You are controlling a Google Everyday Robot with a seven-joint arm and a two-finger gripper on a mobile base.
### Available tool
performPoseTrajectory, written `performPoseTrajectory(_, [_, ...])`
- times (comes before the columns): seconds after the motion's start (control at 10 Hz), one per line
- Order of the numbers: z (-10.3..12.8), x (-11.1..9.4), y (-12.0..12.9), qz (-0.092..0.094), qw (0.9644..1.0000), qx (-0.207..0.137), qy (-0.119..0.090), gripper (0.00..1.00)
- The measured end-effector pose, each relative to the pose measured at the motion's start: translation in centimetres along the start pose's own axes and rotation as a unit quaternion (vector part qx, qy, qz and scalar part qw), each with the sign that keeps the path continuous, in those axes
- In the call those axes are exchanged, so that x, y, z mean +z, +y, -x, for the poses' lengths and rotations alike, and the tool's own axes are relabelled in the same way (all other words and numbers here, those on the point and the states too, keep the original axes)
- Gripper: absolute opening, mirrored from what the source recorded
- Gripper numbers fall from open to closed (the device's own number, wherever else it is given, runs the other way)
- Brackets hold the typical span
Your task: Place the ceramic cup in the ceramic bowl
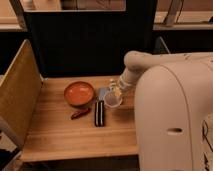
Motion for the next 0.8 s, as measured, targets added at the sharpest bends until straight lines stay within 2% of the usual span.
performPoseTrajectory(0.2, [3.2,-3.1,1.7,-0.009,0.9987,-0.041,-0.028,0.0])
performPoseTrajectory(0.3, [5.0,-4.5,2.9,-0.016,0.997,-0.065,-0.038,0.0])
performPoseTrajectory(0.4, [7.8,-5.8,4.5,-0.027,0.9936,-0.1,-0.046,0.0])
performPoseTrajectory(0.5, [8.8,-6.0,5.2,-0.03,0.9922,-0.112,-0.045,0.0])
performPoseTrajectory(0.6, [10.9,-6.1,6.5,-0.036,0.9891,-0.137,-0.042,0.0])
performPoseTrajectory(0.8, [14.1,-5.0,8.2,-0.034,0.9851,-0.166,-0.029,0.0])
